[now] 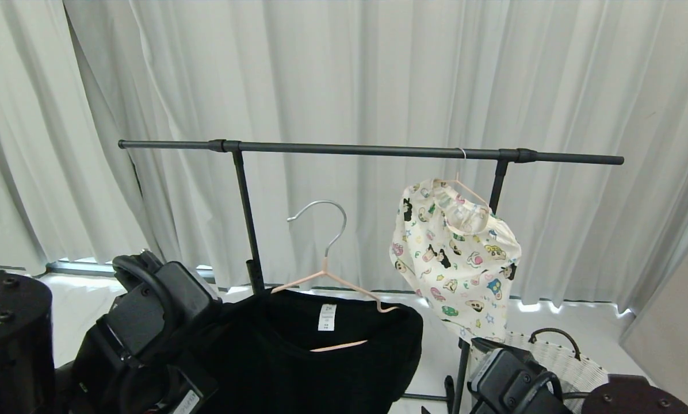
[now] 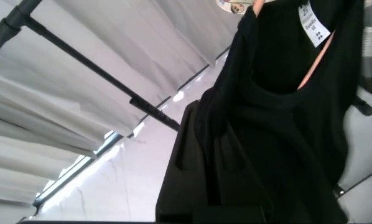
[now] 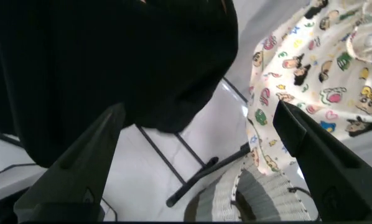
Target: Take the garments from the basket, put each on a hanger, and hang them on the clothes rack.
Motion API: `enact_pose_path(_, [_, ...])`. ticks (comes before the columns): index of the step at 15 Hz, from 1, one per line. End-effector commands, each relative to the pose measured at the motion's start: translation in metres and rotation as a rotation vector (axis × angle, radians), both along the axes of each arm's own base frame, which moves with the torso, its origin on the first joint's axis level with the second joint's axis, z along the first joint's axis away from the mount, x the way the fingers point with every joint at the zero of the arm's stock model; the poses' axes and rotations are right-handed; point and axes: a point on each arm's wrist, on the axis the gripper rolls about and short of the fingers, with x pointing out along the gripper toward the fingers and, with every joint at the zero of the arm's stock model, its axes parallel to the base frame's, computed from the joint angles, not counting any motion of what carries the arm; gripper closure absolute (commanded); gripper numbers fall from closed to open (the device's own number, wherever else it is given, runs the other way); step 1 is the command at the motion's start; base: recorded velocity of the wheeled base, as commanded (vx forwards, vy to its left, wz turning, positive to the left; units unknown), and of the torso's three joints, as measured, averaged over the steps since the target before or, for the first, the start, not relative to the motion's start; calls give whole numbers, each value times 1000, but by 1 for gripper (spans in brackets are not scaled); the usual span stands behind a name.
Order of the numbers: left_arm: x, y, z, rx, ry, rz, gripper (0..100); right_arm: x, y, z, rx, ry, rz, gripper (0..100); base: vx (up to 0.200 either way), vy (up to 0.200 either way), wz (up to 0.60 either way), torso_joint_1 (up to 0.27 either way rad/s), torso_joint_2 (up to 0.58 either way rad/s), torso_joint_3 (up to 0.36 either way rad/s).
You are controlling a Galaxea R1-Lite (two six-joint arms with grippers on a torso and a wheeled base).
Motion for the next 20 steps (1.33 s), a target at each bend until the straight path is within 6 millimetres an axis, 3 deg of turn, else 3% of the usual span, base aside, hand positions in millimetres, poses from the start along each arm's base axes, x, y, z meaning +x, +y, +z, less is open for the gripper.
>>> enact_pose_path(1, [-12,-2,0,-60,-11,-69,100,-1,0,6,31,-1,26,0,0,0,0,0,0,0])
enact_pose_path(3, [-22,3,-10,-83,-1,-138,100,2,-3,18,110,21,178,0,0,0,0,0,0,0])
enact_pose_path(7, [-41,18,-30,-17,11,-301,100,20,-5,26,83,-35,312,0,0,0,0,0,0,0])
enact_pose_path(11, [-49,15,-27,15,-31,-440,100,15,5,19,67,-3,451,0,0,0,0,0,0,0])
enact_pose_path(13, [-51,15,-23,-2,-51,-453,100,0,16,10,40,28,540,0,0,0,0,0,0,0])
enact_pose_path(20, [-51,13,-19,-5,-64,-472,100,-2,27,4,27,43,561,0,0,0,0,0,0,0])
